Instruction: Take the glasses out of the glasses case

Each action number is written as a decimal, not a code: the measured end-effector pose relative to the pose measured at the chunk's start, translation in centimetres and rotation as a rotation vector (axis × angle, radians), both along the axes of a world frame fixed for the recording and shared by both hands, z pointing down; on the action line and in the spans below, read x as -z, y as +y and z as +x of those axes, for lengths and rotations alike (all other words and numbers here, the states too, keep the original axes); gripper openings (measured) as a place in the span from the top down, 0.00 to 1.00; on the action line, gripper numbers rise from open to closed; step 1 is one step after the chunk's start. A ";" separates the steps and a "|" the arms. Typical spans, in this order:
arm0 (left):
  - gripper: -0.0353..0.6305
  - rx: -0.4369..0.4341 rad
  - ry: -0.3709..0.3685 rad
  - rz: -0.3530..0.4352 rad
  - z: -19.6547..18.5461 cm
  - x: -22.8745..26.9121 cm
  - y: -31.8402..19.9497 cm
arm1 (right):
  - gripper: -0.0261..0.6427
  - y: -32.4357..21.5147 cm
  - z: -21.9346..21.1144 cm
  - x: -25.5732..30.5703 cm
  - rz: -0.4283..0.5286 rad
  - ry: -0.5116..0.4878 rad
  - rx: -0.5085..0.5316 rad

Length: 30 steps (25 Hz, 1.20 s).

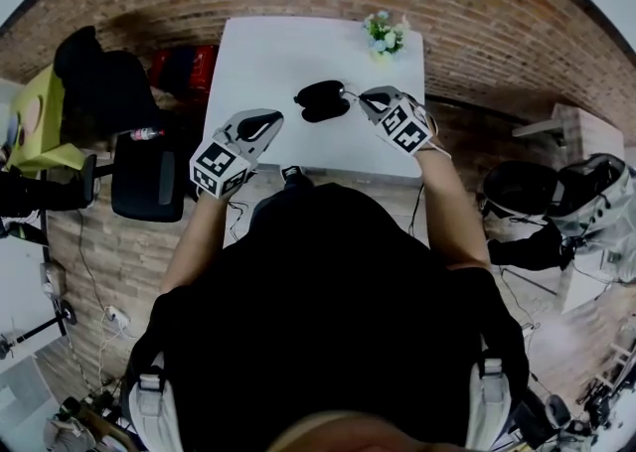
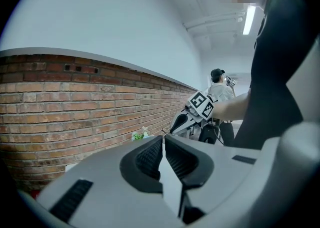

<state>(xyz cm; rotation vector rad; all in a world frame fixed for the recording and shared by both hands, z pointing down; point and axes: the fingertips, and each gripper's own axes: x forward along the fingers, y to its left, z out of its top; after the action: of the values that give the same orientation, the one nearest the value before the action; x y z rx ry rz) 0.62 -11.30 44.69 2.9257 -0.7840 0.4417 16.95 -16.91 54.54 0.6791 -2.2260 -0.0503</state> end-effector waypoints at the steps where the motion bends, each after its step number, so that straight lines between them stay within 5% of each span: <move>1: 0.91 -0.004 0.000 0.001 0.1 0.0 0.2 | 0.93 0.3 0.1 0.4 -0.007 -0.023 -0.008; 30: 0.91 0.018 -0.004 -0.014 1.6 -0.9 7.0 | 0.93 7.3 2.4 5.3 0.063 -0.195 -0.072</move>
<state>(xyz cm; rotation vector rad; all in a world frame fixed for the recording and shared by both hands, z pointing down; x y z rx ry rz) 2.21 -4.34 45.59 2.9028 -0.8038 0.4492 19.34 -9.64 49.22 0.8294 -2.3915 -0.0189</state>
